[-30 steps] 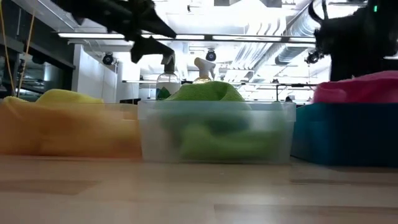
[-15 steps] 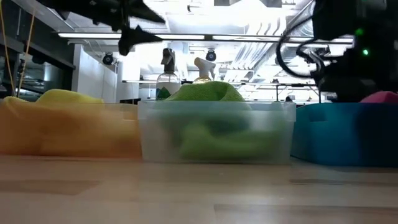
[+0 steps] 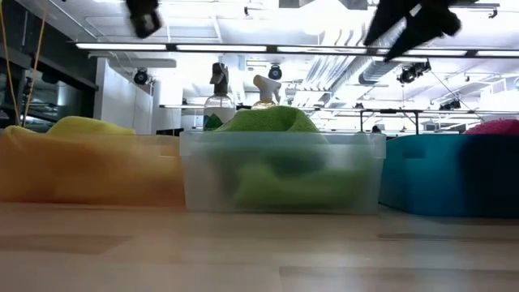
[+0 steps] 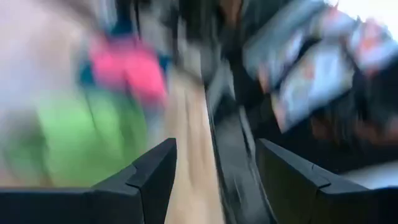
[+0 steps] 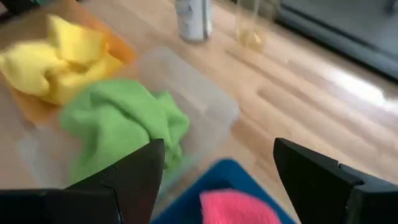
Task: Sort microfiber towel by color & place in baskets
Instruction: Put the pink microfiber cloth into the blue bin, then put the green microfiber cloth into the transparent bin
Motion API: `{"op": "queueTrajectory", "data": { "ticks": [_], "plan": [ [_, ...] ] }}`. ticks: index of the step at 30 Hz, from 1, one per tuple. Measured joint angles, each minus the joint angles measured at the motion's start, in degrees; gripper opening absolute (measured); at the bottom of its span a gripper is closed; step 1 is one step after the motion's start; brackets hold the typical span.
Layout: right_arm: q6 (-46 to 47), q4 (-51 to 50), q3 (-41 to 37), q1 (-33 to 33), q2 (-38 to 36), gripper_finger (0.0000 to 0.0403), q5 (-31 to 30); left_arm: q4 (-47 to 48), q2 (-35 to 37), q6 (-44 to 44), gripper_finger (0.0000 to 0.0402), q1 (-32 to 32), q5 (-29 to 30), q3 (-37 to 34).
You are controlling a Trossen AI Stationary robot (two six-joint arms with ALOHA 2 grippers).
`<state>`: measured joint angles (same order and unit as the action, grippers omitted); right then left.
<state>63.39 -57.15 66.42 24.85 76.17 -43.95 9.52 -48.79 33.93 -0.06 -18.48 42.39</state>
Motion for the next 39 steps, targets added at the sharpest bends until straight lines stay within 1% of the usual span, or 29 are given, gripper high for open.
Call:
{"op": "queueTrajectory", "data": {
  "ticks": [2,4,7,11,13,15,18,22,25,28,30,31,32,34,35,39],
  "plan": [
    [-3.2,2.0,0.4,-0.7,0.0,0.0298,-0.7,8.9,-0.1,4.0,0.0206,-7.1,-0.4,0.0],
    [-5.1,2.6,0.3,-1.8,0.2,0.0298,-0.3,15.8,-0.5,8.5,0.0206,-15.6,0.1,0.0],
    [-6.9,2.1,0.3,-3.2,0.4,0.0298,0.3,23.1,-2.0,17.5,0.0206,-29.0,3.3,-0.1],
    [-11.0,2.1,0.3,-5.4,0.4,0.0298,0.7,25.3,-6.1,28.4,0.0206,-45.4,8.5,-0.1],
    [-12.8,2.1,0.3,-6.5,0.4,0.0298,1.0,25.2,-9.5,32.7,0.0206,-51.1,10.5,-0.1],
    [-14.3,2.1,0.3,-7.7,0.4,0.0298,1.8,25.2,-13.3,37.3,0.0206,-54.7,11.2,-0.1],
    [-15.7,2.1,0.3,-8.8,0.4,0.0298,2.5,25.1,-19.1,43.6,0.0206,-57.2,10.2,-0.1],
    [-17.4,2.1,0.3,-9.5,0.4,0.0298,2.5,24.9,-24.9,49.6,0.0206,-57.7,8.8,-0.1],
    [-17.4,2.1,0.3,-9.5,0.4,0.0298,2.5,24.8,-27.9,52.1,0.0206,-57.7,8.3,-0.1],
    [-17.4,2.1,0.3,-9.5,0.4,0.0298,2.5,24.9,-29.7,52.5,0.0199,-57.7,6.9,-0.1],
    [-17.4,2.1,0.3,-9.5,0.4,0.0298,2.5,24.8,-30.0,52.2,0.0173,-57.6,6.7,-0.1],
    [-17.4,2.0,0.3,-9.5,0.4,0.0298,2.4,24.8,-30.0,51.6,0.0151,-57.5,6.7,-0.1],
    [-17.4,2.0,0.3,-9.5,0.4,0.0298,2.4,24.6,-30.0,50.8,0.0120,-57.2,6.4,-0.1],
    [-17.4,1.7,0.3,-9.5,0.4,0.0298,2.4,23.6,-29.4,49.1,0.0045,-56.5,5.9,-0.1],
    [-17.4,1.6,0.3,-9.5,0.4,0.0298,2.4,23.4,-28.7,48.2,0.0023,-56.0,5.6,0.1],
    [-17.4,1.5,0.3,-9.5,0.4,0.0298,2.4,25.5,-23.0,42.5,0.0006,-52.9,4.2,4.0]
  ]
}}
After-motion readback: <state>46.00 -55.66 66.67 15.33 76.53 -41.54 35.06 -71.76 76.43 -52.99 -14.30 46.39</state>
